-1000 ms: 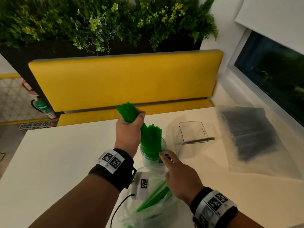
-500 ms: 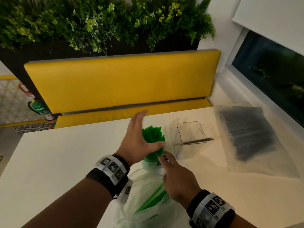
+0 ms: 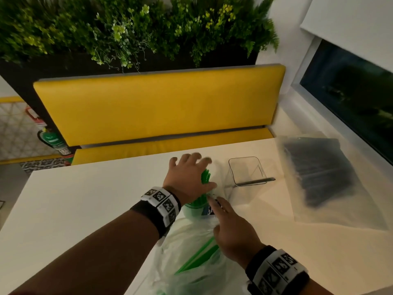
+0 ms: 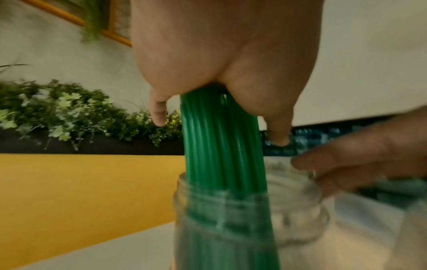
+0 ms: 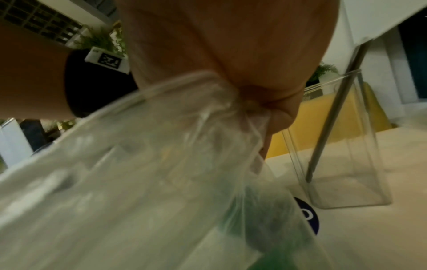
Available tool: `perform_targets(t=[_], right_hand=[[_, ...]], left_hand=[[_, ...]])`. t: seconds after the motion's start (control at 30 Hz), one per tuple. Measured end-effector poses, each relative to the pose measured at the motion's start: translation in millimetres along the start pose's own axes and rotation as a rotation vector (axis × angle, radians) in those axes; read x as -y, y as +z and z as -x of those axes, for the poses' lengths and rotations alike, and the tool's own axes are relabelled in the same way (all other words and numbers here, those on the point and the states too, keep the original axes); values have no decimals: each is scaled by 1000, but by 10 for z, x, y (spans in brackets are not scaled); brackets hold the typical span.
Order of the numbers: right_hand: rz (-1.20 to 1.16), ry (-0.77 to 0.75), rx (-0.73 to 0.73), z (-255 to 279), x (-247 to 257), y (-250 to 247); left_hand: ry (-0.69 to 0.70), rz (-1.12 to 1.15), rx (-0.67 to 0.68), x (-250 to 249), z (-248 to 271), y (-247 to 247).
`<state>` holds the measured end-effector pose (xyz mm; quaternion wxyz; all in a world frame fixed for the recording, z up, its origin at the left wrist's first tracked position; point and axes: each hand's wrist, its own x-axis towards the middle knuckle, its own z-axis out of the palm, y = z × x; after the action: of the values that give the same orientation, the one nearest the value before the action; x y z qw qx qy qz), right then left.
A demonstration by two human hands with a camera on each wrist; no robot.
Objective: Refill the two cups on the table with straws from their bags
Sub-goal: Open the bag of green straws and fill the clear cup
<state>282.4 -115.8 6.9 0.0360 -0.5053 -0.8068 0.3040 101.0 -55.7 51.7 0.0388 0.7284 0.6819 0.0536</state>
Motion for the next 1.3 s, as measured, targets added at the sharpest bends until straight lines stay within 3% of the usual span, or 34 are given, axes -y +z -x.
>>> perform_targets(t=[0.07,0.13,0.17,0.2,0.27,0.3,0.4,0.57,0.67,0.77,0.87,1.1,1.3], right_hand=[[-98,24,-25,37,-68,-56],[-164,68,-42,69,-178,-88],[-185,86,-44,83,-236,-96],[-212,90,-57,96,-289,-97],[-301,114,-80,109,-358,-98],[-348,134,-66,124,-362,-94],[-483,136,-13,185,-358,-72],[-496,122,-31,288,-396,35],[-515,11,-175,314,-484,58],[-500,30,-239,305,-556,34],[-452,24,-182,306,-539,49],[-350,1,-84,380,-536,24],[-206,1,-32,350,-590,-100]], left_hand=[[6,158,-251,-46,195,-216],[202,344,-489,-163,523,-333],[292,421,-449,-264,716,-319],[322,468,-299,-367,903,-224],[204,499,119,-549,1178,91],[89,511,253,-583,1256,336],[-156,612,385,-617,1249,843],[-181,407,616,-721,1195,1145],[-188,343,588,-714,1218,1182],[-128,347,523,-738,1259,1180],[-16,317,542,-827,1331,1194],[-190,370,624,-892,1259,1234],[-153,415,553,-695,1172,1193]])
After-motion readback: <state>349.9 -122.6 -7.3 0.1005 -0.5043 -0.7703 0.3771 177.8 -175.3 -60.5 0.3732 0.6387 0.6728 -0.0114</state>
